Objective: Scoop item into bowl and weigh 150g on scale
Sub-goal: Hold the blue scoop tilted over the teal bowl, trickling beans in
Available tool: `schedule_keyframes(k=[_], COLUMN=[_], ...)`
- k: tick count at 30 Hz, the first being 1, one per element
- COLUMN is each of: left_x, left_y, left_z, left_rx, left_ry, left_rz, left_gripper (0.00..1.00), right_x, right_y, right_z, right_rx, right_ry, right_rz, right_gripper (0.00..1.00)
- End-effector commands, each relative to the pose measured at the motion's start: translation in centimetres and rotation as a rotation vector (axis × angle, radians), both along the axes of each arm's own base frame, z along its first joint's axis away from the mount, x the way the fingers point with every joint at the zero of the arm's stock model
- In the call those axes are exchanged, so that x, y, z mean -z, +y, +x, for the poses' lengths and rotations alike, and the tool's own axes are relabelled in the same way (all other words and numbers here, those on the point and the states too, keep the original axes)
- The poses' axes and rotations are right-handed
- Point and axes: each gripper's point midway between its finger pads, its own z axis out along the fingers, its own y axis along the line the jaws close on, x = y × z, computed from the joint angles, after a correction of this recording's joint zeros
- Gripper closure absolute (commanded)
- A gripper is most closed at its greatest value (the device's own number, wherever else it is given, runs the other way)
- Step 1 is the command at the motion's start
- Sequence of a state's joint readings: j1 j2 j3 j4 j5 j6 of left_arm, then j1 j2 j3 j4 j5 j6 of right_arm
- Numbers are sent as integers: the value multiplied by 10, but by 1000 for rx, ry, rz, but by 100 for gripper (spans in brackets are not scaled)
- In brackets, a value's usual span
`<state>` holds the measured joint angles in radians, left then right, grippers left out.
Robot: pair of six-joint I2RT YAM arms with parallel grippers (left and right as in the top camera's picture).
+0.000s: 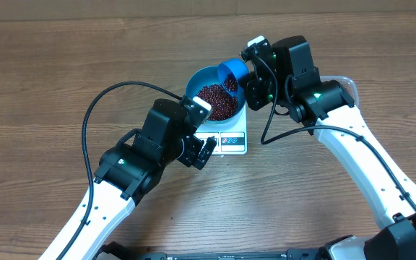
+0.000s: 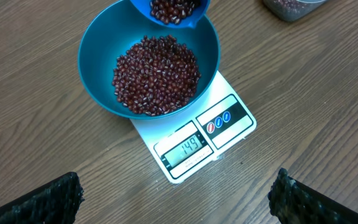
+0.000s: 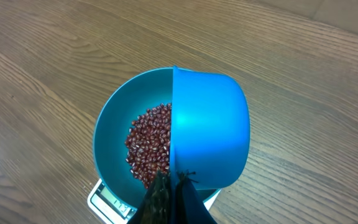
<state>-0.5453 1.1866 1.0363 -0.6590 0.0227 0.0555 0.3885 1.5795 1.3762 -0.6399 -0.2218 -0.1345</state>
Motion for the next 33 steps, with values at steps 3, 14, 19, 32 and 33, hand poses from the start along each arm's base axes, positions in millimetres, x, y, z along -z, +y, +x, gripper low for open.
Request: schedule_keyframes(k=[3,14,19,32,33], left_x=[-6,-6,-6,-6,-6], left_y=[1,1,1,1,1], left_z=[0,0,0,0,0], left_rx=[4,4,4,4,4], left_ry=[-18,-18,-18,-18,-18], left_rz=[-4,-4,-4,-4,-4], left_gripper=[0,0,1,0,0], right_x=[-8,-9,-9,-9,-10], right_y=[4,0,-3,0,0], right_z=[4,8,10,9,9], right_rx=[26,61,75,61,63], right_ry=[-13,-18,-27,-25,-23], right_rz=[18,17,7,15,22], right_gripper=[96,96,96,96,96])
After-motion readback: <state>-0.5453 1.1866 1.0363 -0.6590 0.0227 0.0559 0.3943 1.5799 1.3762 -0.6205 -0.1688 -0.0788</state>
